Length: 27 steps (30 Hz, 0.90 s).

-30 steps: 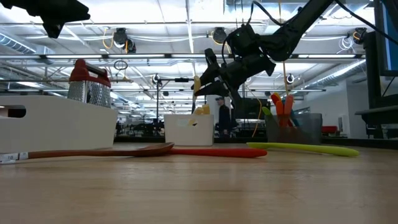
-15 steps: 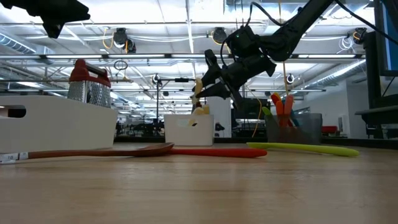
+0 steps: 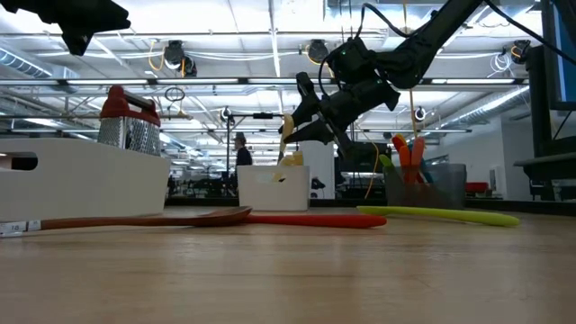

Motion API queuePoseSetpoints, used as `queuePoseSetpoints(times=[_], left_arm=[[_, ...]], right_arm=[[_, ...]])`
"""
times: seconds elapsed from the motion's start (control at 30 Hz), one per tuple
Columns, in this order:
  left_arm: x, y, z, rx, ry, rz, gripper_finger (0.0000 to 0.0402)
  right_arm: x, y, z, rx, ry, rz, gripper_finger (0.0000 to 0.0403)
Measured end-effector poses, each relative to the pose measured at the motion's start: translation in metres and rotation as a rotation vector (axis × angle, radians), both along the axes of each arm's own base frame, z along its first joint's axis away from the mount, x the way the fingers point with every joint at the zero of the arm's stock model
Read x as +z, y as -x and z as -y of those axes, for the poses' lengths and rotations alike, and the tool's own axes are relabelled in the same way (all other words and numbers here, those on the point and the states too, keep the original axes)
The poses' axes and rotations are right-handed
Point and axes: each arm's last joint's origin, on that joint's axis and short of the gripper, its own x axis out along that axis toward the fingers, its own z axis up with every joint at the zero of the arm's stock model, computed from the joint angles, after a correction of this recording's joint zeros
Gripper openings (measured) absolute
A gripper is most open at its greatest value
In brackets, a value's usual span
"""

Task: Pick & Place Kitchen Items
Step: Put the yellow table knife into the top white bin, then put the green serving spoon into the bottom white bin

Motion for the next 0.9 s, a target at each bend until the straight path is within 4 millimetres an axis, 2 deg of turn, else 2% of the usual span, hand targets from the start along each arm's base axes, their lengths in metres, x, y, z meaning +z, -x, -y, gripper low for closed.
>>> queuePoseSetpoints(times=[0.5, 0.9], left_arm=[[0.000, 0.000, 0.000, 0.000, 0.001, 0.000, 0.0081], [0.001, 0.000, 0.000, 0.000, 0.007, 0.008, 0.0081]], right_arm=[[-0.001, 0.001, 0.001, -0.017, 0.032, -0.011, 0.0134], [0.014, -0.004, 0.004, -0.018, 0.108, 0.143, 0.0123]])
